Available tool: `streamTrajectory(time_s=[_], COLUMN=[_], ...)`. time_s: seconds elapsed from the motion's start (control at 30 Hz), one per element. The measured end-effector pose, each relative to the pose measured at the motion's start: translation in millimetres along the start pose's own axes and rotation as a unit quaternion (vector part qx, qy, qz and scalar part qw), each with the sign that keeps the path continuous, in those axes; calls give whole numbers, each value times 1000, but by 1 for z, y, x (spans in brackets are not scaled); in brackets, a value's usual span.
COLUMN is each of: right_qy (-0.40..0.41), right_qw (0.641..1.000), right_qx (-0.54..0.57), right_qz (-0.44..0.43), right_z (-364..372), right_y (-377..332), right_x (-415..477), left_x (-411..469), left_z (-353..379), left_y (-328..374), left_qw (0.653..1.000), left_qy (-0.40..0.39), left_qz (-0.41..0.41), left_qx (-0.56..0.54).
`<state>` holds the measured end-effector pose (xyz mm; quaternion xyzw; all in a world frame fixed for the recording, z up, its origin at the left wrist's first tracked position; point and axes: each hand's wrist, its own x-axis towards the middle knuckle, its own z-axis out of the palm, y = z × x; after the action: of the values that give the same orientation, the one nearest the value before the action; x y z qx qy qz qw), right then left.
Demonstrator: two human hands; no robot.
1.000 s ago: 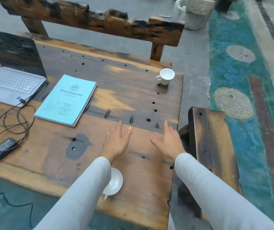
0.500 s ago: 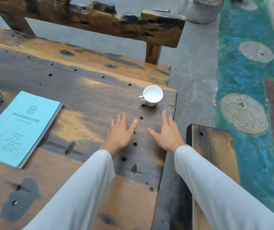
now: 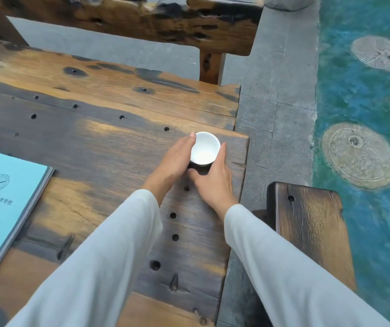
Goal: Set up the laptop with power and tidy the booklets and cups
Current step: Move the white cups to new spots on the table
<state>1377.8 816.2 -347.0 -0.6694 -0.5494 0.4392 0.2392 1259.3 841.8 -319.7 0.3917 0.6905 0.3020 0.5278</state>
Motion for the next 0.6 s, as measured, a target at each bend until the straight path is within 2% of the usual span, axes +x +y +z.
streamTrajectory(time_s=[0.27,0.6], right_qy=[12,-13], right_qw=[1000,999], right_qx=[12,32], right_qz=[-6,-28], right_z=[4,6], right_y=[-6,-5], right_x=[7,-57], left_x=[-20,-91], left_z=[5,-1], left_y=[-2,-27], left_qw=[993,979], left_qy=[28,58], left_qz=[-29,-43], left_qx=[-111,-188])
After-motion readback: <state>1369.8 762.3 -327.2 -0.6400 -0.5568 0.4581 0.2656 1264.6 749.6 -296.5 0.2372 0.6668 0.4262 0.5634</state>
